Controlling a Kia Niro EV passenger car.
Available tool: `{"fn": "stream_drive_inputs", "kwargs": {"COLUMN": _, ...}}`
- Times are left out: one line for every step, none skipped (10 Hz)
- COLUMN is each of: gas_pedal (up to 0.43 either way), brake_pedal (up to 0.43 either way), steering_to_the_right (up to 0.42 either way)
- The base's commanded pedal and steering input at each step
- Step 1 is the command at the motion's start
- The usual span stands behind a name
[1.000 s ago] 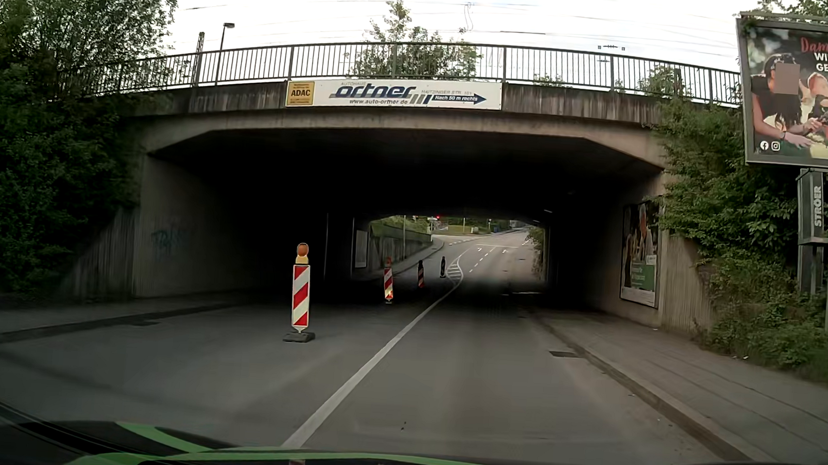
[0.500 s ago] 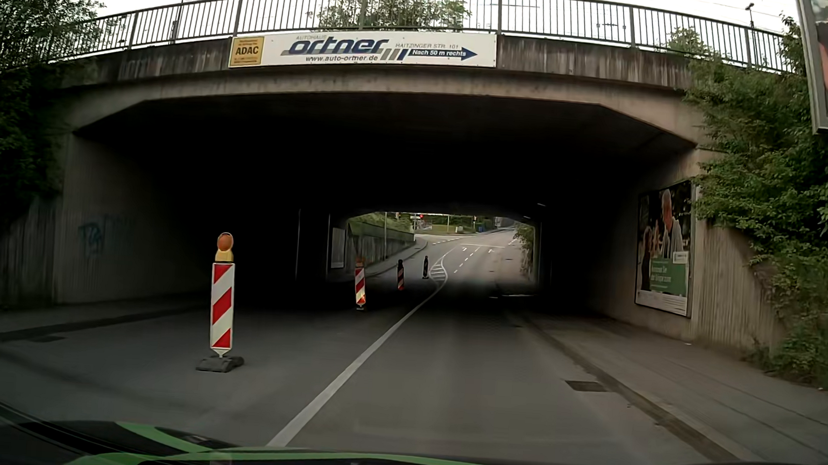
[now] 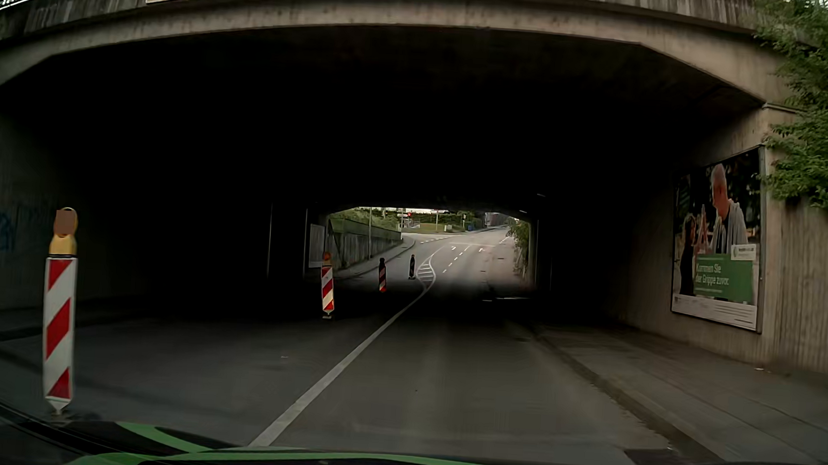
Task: Follow the waypoints while adhering to traffic rules and regulations
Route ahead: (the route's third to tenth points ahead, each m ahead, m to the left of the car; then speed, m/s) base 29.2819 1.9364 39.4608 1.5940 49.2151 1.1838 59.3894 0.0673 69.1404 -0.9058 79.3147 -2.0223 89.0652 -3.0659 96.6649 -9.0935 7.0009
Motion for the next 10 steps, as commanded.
{"fn": "stream_drive_inputs", "kwargs": {"gas_pedal": 0.157, "brake_pedal": 0.0, "steering_to_the_right": 0.011}}
{"fn": "stream_drive_inputs", "kwargs": {"gas_pedal": 0.157, "brake_pedal": 0.0, "steering_to_the_right": 0.01}}
{"fn": "stream_drive_inputs", "kwargs": {"gas_pedal": 0.157, "brake_pedal": 0.0, "steering_to_the_right": 0.01}}
{"fn": "stream_drive_inputs", "kwargs": {"gas_pedal": 0.15, "brake_pedal": 0.0, "steering_to_the_right": 0.009}}
{"fn": "stream_drive_inputs", "kwargs": {"gas_pedal": 0.15, "brake_pedal": 0.0, "steering_to_the_right": 0.008}}
{"fn": "stream_drive_inputs", "kwargs": {"gas_pedal": 0.15, "brake_pedal": 0.0, "steering_to_the_right": 0.008}}
{"fn": "stream_drive_inputs", "kwargs": {"gas_pedal": 0.15, "brake_pedal": 0.0, "steering_to_the_right": 0.006}}
{"fn": "stream_drive_inputs", "kwargs": {"gas_pedal": 0.13, "brake_pedal": 0.0, "steering_to_the_right": 0.006}}
{"fn": "stream_drive_inputs", "kwargs": {"gas_pedal": 0.11, "brake_pedal": 0.0, "steering_to_the_right": 0.005}}
{"fn": "stream_drive_inputs", "kwargs": {"gas_pedal": 0.11, "brake_pedal": 0.0, "steering_to_the_right": 0.003}}
